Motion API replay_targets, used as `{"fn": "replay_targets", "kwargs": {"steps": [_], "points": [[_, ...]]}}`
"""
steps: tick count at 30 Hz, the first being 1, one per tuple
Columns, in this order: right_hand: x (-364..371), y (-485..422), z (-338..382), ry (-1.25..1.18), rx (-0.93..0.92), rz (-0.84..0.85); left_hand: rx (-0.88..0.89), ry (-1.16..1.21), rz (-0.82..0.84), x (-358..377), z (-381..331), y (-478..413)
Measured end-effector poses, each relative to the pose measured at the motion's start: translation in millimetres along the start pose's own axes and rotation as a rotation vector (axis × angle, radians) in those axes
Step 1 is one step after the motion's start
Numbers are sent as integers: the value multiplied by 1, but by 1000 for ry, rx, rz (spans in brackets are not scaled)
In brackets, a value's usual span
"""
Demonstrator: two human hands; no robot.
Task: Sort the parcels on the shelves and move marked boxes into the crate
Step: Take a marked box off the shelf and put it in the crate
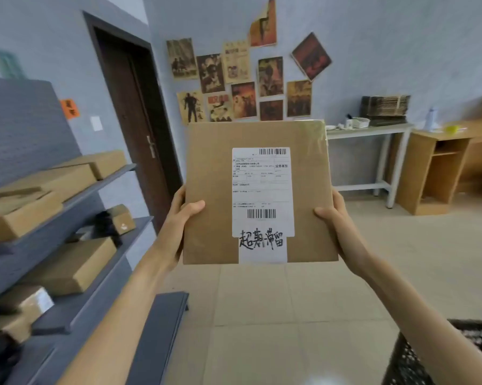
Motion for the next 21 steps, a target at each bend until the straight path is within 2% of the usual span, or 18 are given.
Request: {"fn": "replay_targets", "kwargs": {"steps": [5, 10, 14, 21], "points": [[-199, 32, -28, 100, 87, -228, -149, 8, 203, 200, 83, -64], [-347, 84, -47, 126, 207, -444, -289, -20, 371, 369, 154, -101], [-432, 119, -63, 126, 275, -629, -350, -73, 521, 475, 193, -125], [-524, 173, -118, 178, 427, -886, -412, -239, 756, 609, 288, -170]]}}
Point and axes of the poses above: each hand's wrist, its own y-axis away from the middle knuckle, its own x-axis out of the palm, z = x × y, the point moved 7 cm from there along -y, towards the middle knuckle, and after that the axes turned 7 degrees about -x, right-handed, at the moved point
